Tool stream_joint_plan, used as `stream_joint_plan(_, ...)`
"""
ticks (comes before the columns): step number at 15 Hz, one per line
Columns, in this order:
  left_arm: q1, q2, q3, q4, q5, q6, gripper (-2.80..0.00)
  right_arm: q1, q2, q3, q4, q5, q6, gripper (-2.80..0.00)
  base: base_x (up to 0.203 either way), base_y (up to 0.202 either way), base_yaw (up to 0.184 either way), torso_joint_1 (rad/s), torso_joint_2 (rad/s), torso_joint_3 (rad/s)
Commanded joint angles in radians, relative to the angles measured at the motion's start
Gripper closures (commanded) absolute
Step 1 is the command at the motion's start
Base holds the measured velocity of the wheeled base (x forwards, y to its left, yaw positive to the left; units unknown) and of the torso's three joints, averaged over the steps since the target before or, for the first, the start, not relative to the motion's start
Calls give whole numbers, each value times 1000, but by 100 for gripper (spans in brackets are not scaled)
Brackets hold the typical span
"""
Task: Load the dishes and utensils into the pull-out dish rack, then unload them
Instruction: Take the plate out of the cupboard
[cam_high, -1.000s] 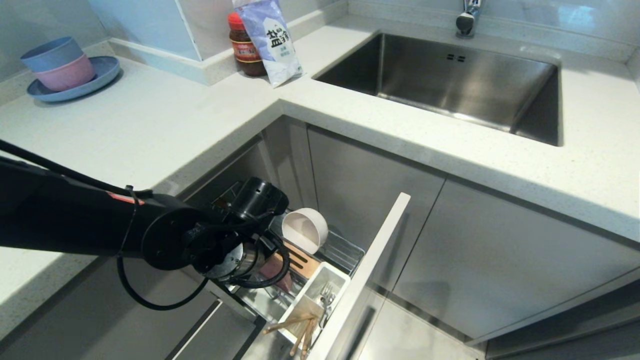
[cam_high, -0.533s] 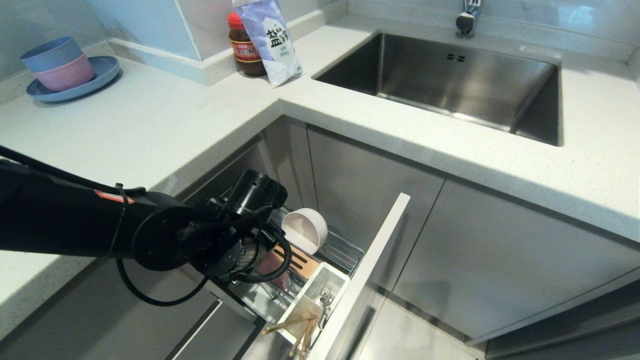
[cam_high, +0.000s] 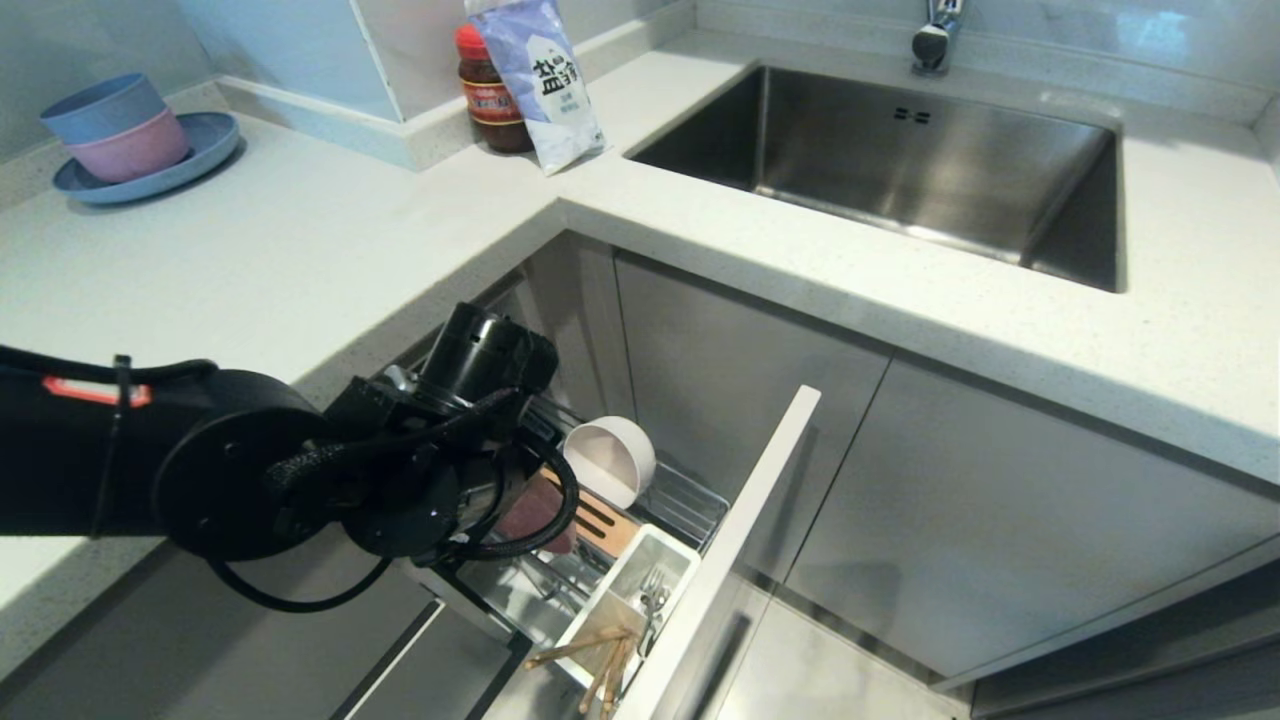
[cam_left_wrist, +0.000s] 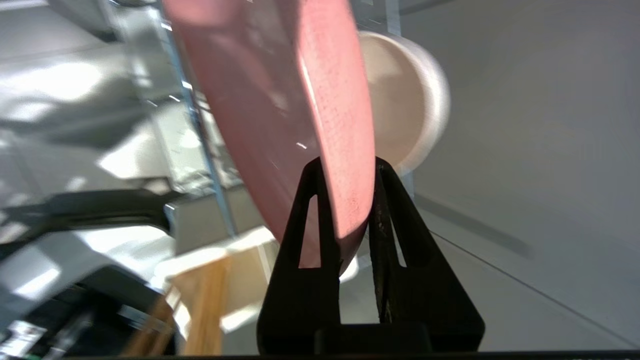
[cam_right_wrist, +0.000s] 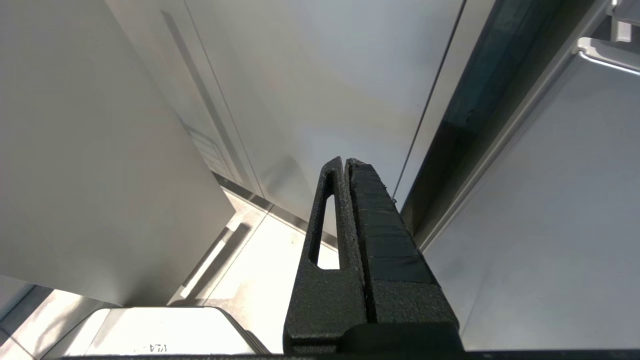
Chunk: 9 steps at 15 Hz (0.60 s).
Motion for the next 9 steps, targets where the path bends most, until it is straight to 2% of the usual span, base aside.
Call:
stream_joint_plan(1,-27,-85,1,-3,-20,-13,0,0,-3,2,0,0,0,0,0,0,0,0,0,0)
stream_joint_plan(3,-51,-142,-4,-4,-53,-15,0,0,-3,2,0,0,0,0,0,0,0,0,0,0)
stream_joint_plan(5,-106,-206,-8,-5,-90,-13,0,0,-3,2,0,0,0,0,0,0,0,0,0,0)
stream_joint_plan(8,-186,-311,-38,-25,-233,18,0,0,-3,2,0,0,0,0,0,0,0,0,0,0)
stream_joint_plan(9,-216,-343,-51,-37,-263,62,0,0,-3,2,0,0,0,0,0,0,0,0,0,0)
